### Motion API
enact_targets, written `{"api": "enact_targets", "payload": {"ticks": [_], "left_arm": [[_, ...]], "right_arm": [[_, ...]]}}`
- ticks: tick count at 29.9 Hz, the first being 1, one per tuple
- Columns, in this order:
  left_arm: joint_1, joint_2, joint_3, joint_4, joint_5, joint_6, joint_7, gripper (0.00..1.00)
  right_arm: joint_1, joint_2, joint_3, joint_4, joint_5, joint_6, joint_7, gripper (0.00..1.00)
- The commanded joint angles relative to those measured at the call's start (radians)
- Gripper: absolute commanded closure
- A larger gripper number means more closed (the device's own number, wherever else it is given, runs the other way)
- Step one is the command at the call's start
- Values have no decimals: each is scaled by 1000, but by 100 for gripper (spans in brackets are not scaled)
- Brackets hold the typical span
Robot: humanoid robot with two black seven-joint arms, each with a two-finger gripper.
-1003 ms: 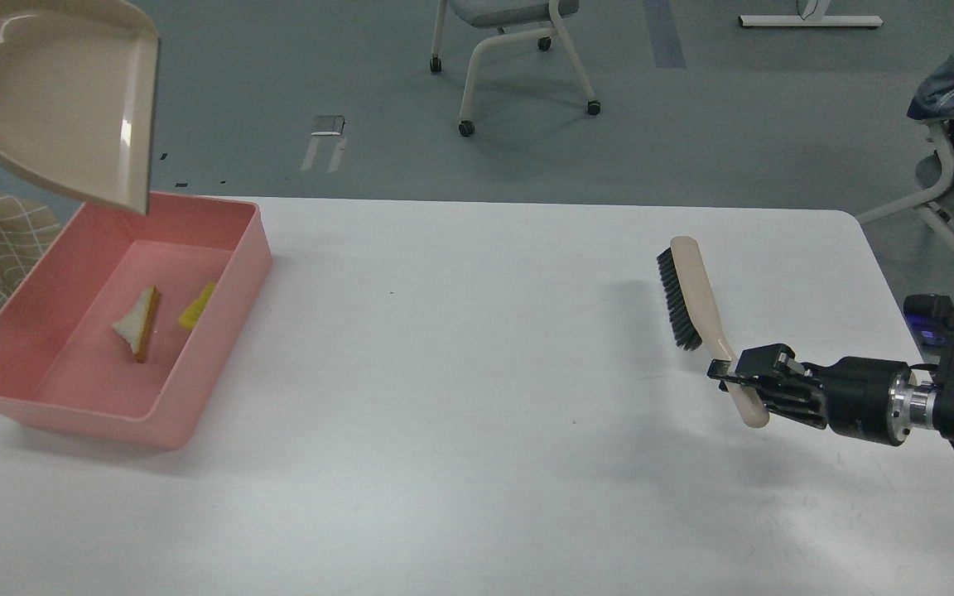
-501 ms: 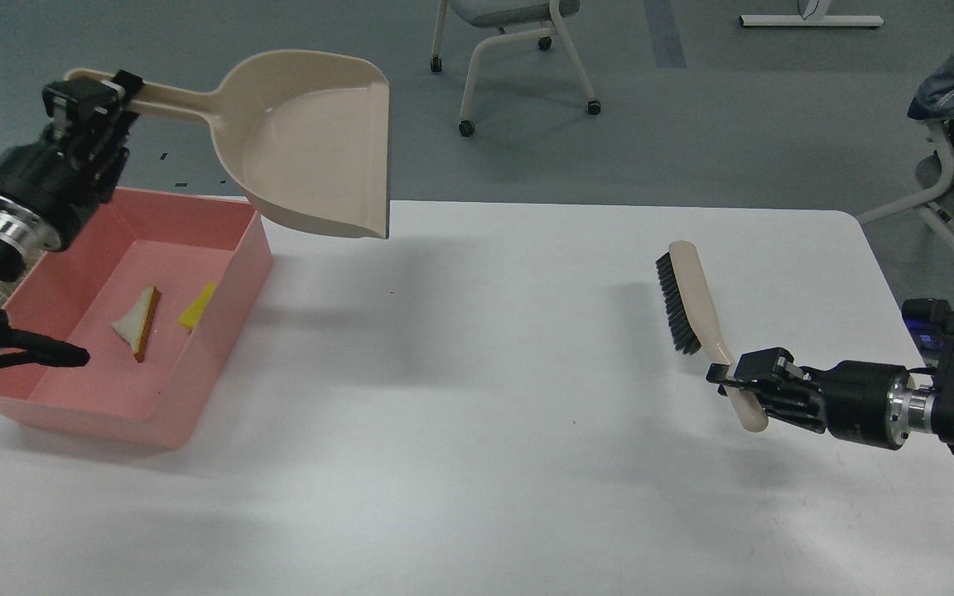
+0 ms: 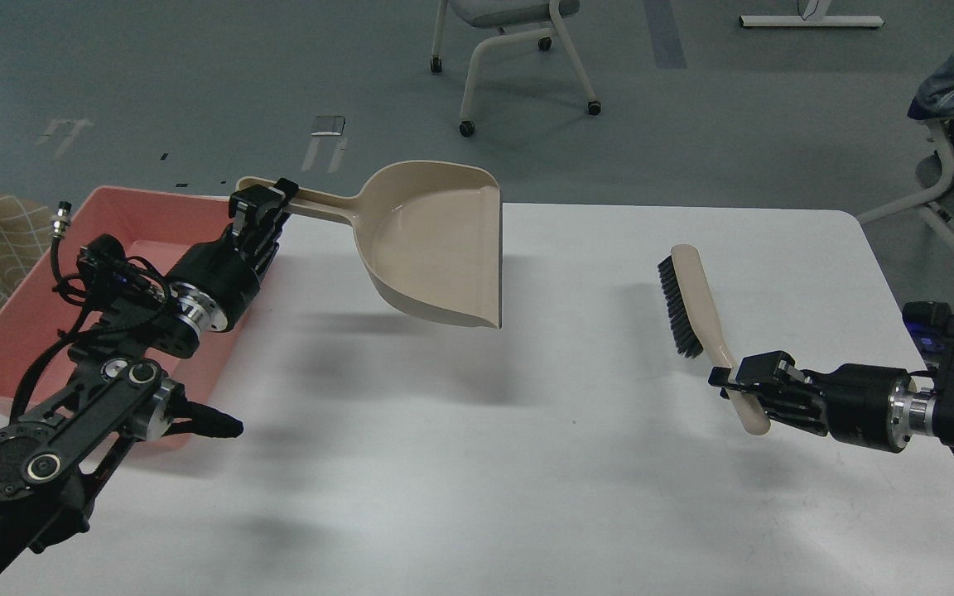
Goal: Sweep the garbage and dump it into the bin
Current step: 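Lower the empty dustpan back onto the table with the left gripper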
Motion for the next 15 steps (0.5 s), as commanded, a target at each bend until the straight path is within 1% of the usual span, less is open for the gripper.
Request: {"api": "enact_targets", "payload": {"ticks": [1, 2, 7, 10, 15], "left_arm": [[9, -44, 34, 19, 56, 23, -28, 100], [10, -50, 37, 28, 67, 26, -33, 100], [13, -74, 63, 79, 127, 39, -88, 100], [13, -74, 93, 88, 133, 72, -114, 100], [13, -74, 158, 137, 133, 131, -169, 100]], "right_arm": [[-1, 0, 0, 0, 0, 0, 0, 88], [-1, 2, 0, 0, 0, 0, 0, 88], [-1, 2, 0, 0, 0, 0, 0, 88], [-1, 2, 0, 0, 0, 0, 0, 88], [-1, 8, -1, 0, 0, 0, 0, 88]]}}
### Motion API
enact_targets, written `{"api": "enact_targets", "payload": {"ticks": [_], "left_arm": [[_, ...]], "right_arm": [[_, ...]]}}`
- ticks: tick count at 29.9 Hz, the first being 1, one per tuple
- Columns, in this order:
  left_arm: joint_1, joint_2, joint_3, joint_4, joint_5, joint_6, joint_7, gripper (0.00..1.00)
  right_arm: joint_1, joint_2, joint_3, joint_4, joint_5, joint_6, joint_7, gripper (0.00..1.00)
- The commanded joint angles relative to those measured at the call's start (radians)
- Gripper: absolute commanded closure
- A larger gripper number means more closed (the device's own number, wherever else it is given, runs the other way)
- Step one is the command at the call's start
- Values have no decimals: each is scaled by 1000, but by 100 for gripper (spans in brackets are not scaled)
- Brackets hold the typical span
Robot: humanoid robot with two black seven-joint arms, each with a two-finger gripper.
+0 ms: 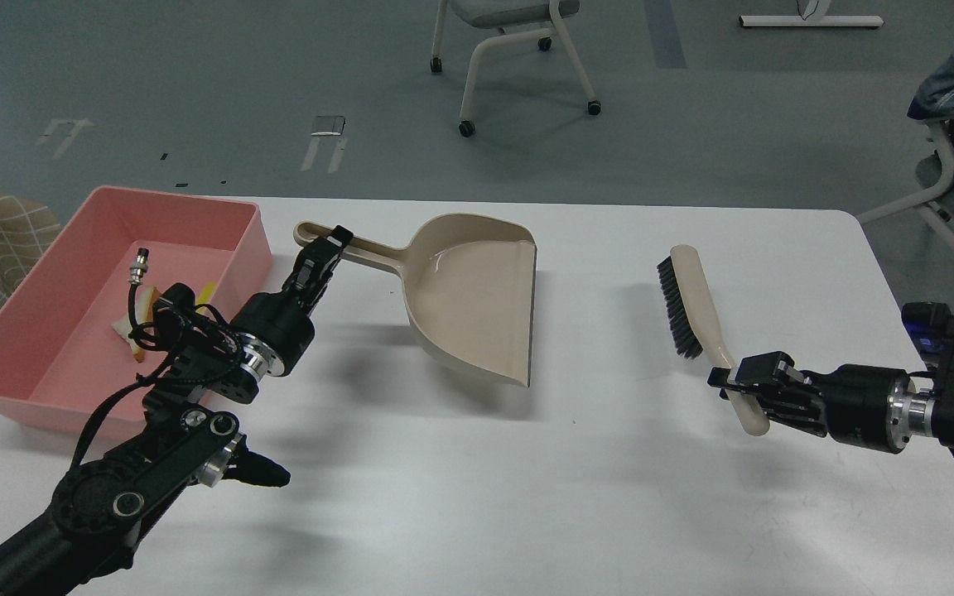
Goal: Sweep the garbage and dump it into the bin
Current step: 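Lower the empty dustpan back onto the table with the left gripper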
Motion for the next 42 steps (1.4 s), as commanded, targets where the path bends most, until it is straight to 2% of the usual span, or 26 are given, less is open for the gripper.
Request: {"api": "enact_targets", "payload": {"ticks": [1, 13, 18, 25, 26, 28, 33, 42], "left_arm": [[3, 0, 45, 22, -1, 33, -29, 100], [17, -2, 57, 45, -1, 37, -25, 99], [32, -2, 57, 54, -2, 37, -22, 79], [41, 0, 57, 54, -4, 30, -22, 28], [43, 0, 57, 54, -4, 27, -22, 25], [49, 1, 57, 50, -6, 21, -22, 11], [74, 8, 57, 36, -6, 1, -26, 4], [124, 47, 54, -32, -6, -65, -22, 3]], "right_arm": [[0, 5, 0, 0, 0, 0, 0, 87], [0, 10, -1, -5, 0, 0, 0, 87], [0, 11, 0, -5, 0, 0, 0, 87], [0, 10, 0, -5, 0, 0, 2, 87], [0, 11, 0, -5, 0, 0, 0, 87], [0, 11, 0, -5, 0, 0, 0, 87], [0, 11, 0, -5, 0, 0, 0, 86], [0, 11, -1, 0, 2, 9, 2, 84]]}}
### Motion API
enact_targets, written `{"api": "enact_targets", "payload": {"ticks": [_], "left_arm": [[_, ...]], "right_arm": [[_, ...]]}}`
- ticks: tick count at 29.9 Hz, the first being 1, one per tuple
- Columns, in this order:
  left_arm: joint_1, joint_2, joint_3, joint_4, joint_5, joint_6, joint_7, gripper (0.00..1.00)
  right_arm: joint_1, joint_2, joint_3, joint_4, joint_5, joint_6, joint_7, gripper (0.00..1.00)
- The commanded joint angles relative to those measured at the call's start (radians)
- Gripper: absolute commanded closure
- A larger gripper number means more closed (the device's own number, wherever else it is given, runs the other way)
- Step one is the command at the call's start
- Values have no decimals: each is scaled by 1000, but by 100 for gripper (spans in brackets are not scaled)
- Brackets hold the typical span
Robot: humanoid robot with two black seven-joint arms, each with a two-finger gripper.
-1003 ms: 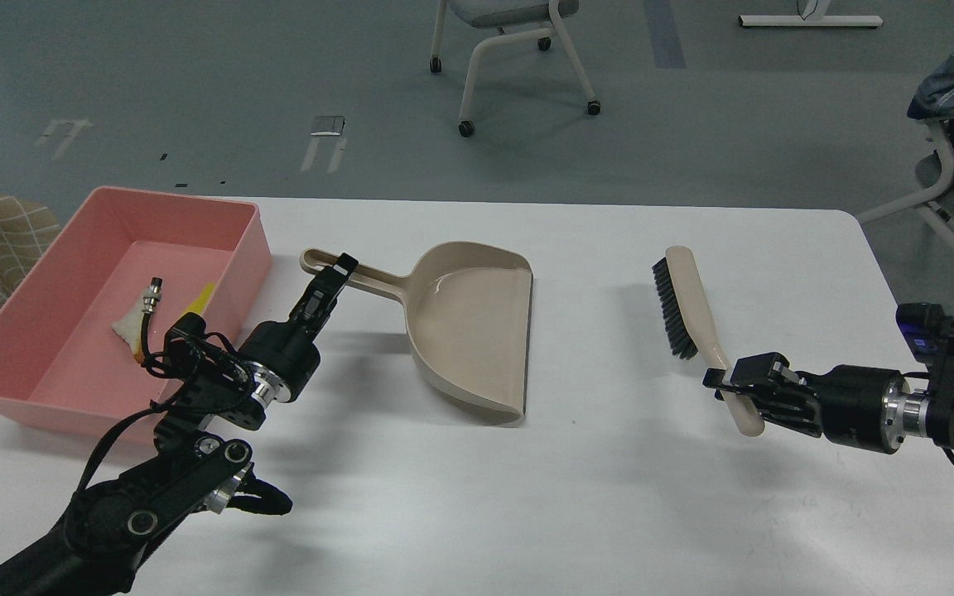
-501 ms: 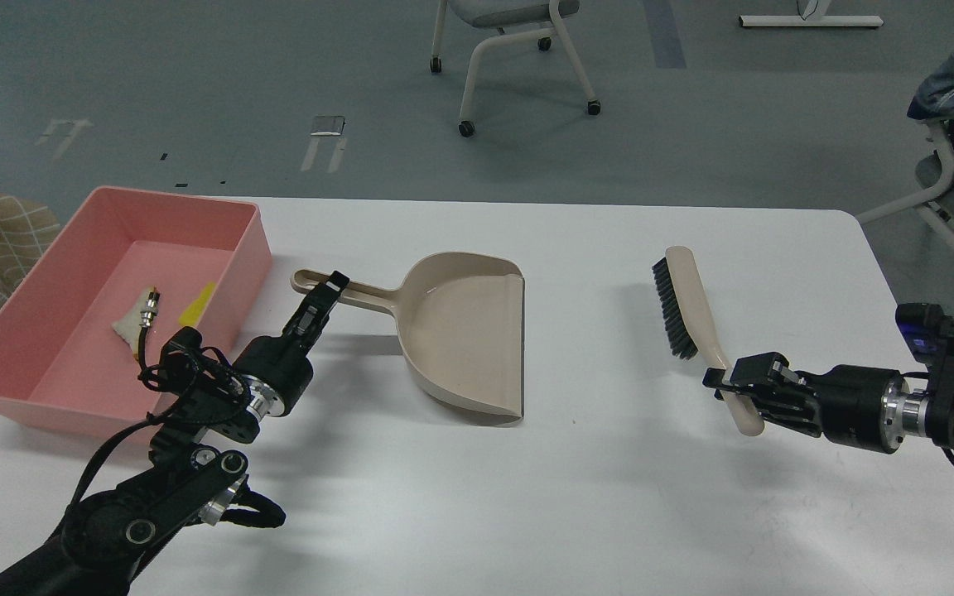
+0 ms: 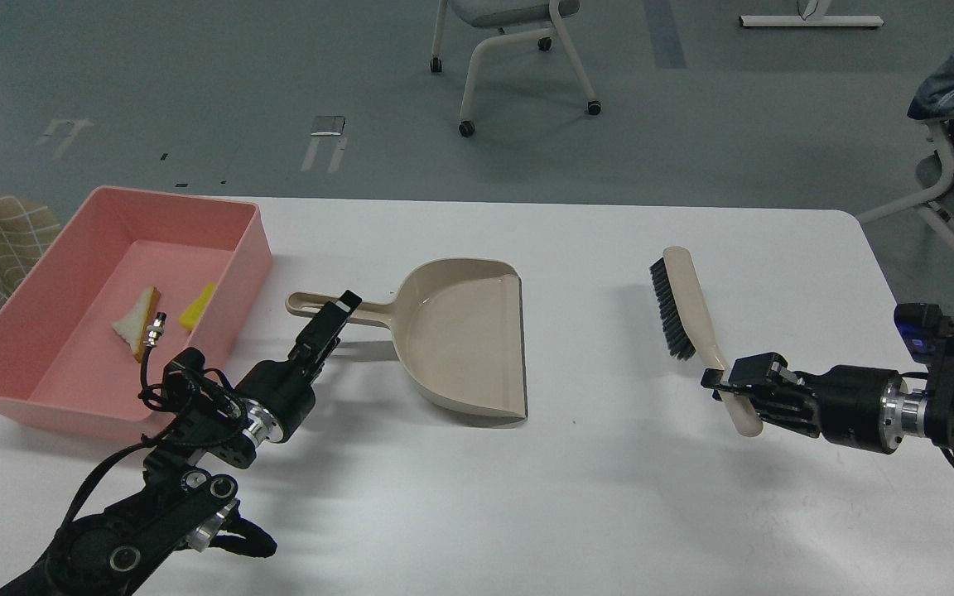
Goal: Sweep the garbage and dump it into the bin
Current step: 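Lower the empty dustpan back onto the table with the left gripper, then release the dustpan and brush, opening both grippers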
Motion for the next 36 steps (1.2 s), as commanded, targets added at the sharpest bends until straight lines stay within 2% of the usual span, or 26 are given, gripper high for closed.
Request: {"api": "enact_targets", "payload": {"ticks": [1, 9, 13, 24, 30, 31, 36], "left_arm": [[15, 21, -2, -27, 0, -15, 4, 3], [64, 126, -18, -102, -14, -18, 4, 3], [78, 140, -22, -131, -14, -18, 4, 3], [93, 163, -22, -171, -16, -21, 6, 3], [99, 175, -24, -185, -17, -28, 6, 3], [102, 181, -24, -187, -19, -30, 6, 3], [122, 210, -25, -223, -36, -30, 6, 3]], "right_arm": [[-1, 0, -1, 0, 1, 4, 0, 84], [-5, 0, -18, 0, -1, 6, 0, 78], [-12, 2, -20, -1, -1, 6, -1, 74], [-23, -3, -20, -5, -1, 6, -43, 48], [-23, -1, -20, -5, -1, 6, -55, 40], [-23, -1, -20, -5, 1, 6, -58, 35], [-23, -10, -20, 0, 4, 6, -63, 27]]}}
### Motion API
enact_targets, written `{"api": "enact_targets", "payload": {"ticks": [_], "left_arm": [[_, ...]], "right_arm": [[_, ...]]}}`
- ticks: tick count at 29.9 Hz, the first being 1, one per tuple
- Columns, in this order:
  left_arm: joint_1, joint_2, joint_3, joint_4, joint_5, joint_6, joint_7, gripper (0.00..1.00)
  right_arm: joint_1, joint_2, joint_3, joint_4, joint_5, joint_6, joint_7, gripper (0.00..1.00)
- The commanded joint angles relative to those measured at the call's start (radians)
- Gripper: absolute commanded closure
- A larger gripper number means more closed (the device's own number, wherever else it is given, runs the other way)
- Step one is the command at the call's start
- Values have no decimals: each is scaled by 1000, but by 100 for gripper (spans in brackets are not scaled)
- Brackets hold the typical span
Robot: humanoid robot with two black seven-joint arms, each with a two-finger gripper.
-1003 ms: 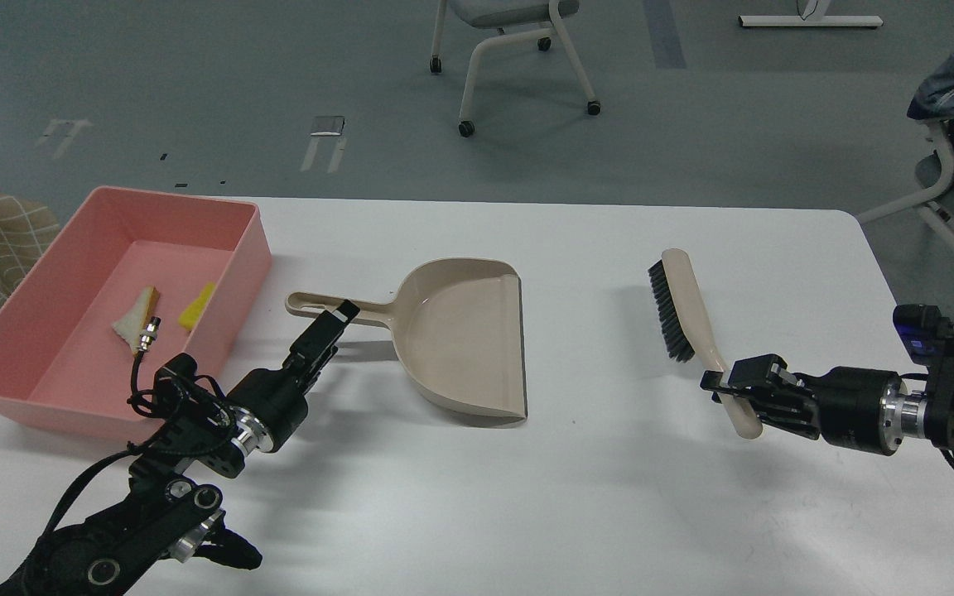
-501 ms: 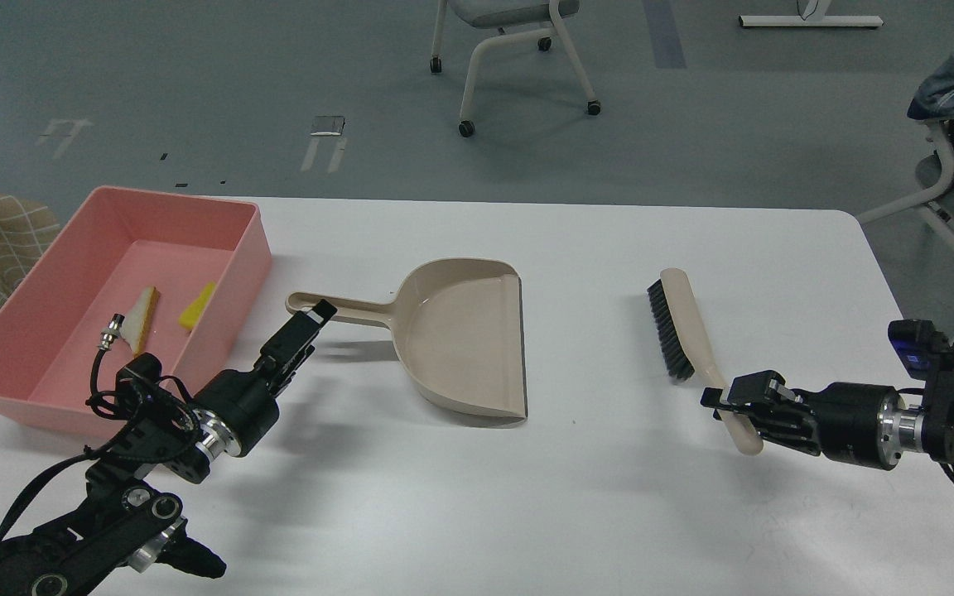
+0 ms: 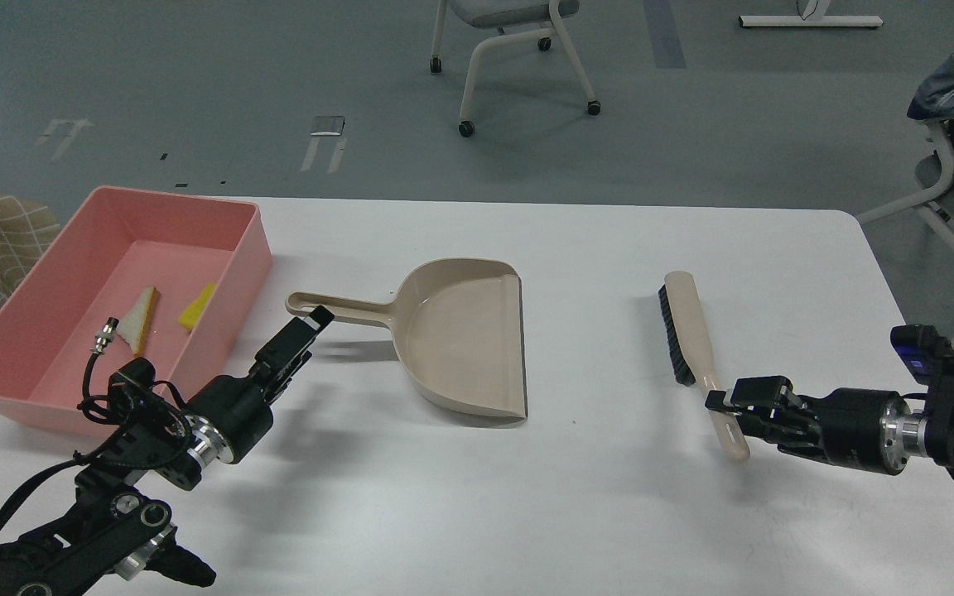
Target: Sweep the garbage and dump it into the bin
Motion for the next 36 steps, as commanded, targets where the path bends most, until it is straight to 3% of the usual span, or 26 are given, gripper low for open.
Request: {"api": "enact_targets", "payload": {"ticks": [1, 11, 13, 17, 22, 26, 29, 33, 36], "left_arm": [[15, 27, -2, -37, -12, 0, 0, 3], [90, 88, -48, -144, -15, -11, 1, 3], [118, 115, -73, -188, -15, -37, 1, 3], [142, 134, -132, -230, -15, -69, 1, 3], [112, 129, -282, -235, -37, -190, 3, 3], [-16, 126, -365, -225, -156, -284, 35, 3], [-124, 126, -391, -201, -256, -313, 64, 3], [-328, 105, -387, -56, -343, -365, 64, 3], [-426, 32, -385, 73, -347, -394, 64, 3]], "right_arm": [[-1, -13, 0, 2, 3, 0, -3, 27], [0, -88, 8, 10, 5, 0, -1, 17], [11, -125, 17, 7, 6, 0, -1, 10], [35, -168, 41, 1, 6, 0, 2, 8], [92, -185, 178, -79, 13, 0, 4, 4], [103, -161, 348, -157, 22, 0, 13, 4], [104, -67, 474, -229, 39, 0, 17, 4], [173, 132, 638, -393, 37, 0, 19, 4], [262, 252, 654, -514, 37, 0, 37, 4]]}}
